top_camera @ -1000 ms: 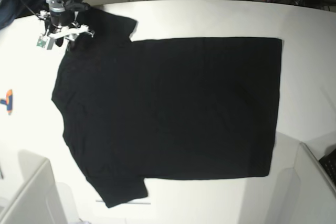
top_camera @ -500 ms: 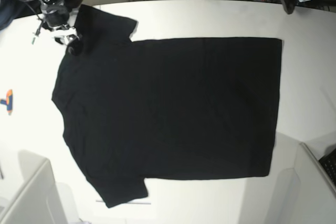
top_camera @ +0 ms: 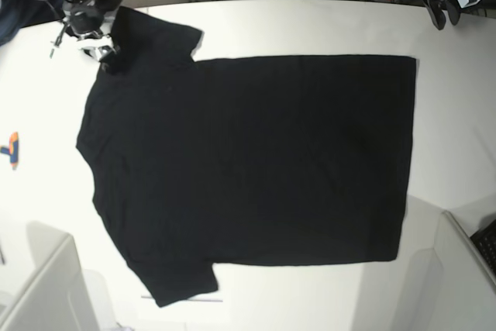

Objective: Fold the T-shirt properly
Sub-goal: 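Move the right gripper down to the shirt's shoulder corner and grasp it, then move the left gripper to the other shoulder corner and grasp it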

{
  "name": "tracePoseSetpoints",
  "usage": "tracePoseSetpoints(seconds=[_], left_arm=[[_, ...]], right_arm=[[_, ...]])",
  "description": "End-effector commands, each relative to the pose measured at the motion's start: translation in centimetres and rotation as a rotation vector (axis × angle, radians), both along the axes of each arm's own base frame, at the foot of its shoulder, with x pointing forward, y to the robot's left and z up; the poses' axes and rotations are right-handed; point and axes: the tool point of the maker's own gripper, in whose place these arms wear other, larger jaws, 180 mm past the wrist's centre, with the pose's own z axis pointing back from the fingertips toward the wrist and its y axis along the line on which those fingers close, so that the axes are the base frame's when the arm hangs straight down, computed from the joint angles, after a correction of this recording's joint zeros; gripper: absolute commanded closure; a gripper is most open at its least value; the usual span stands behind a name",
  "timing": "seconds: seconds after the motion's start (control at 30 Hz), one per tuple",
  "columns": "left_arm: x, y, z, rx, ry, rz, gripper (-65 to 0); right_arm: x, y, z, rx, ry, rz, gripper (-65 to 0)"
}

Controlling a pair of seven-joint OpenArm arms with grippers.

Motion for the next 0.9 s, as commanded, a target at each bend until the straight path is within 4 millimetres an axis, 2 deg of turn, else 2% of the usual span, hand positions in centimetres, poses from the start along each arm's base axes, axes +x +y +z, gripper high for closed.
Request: tracePoseSetpoints(seconds=[0.0, 0.07, 0.33, 0.43, 0.53, 0.7, 0.8, 0.87], left_arm=[[0.2, 0.3, 0.8, 0.028, -0.017, -0.010, -18.4], [0.5, 0.4, 0.9, 0.029, -0.026, -0.012, -18.4], [1.1, 0.7, 1.3, 0.034, -0.047, -0.005, -19.4], [0.6, 0.7, 0.1, 0.000, 0.025, 0.005, -19.6], [1.2, 0.3, -1.4, -0.055, 0.076, 0.019, -19.6], [1.7, -0.8, -3.0, -0.129, 0.121, 0.044, -19.6], [2.0, -1.4, -3.1, -0.147, 0.110, 0.028, -25.8], [2.3, -2.7, -3.2, -0.186, 0.094, -0.023, -34.4]], right_arm=[[-1.2, 0.7, -0.2, 0.011, 0.033, 0.039, -44.1], [-1.6, 1.6, 0.1, 0.023, 0.015, 0.081, -43.8], [-2.6, 1.6, -1.1, 0.040, 0.047, 0.079, -43.8], [-2.7, 1.7, -1.2, 0.041, 0.050, 0.080, -43.8], [-2.7, 1.7, -1.1, 0.042, 0.049, 0.081, -43.8], [-2.5, 2.9, -1.2, 0.075, 0.028, 0.161, -43.7], [-3.1, 2.9, -2.6, 0.096, 0.072, 0.167, -40.2], [-2.9, 2.7, -3.1, 0.102, 0.077, 0.158, -39.6]])
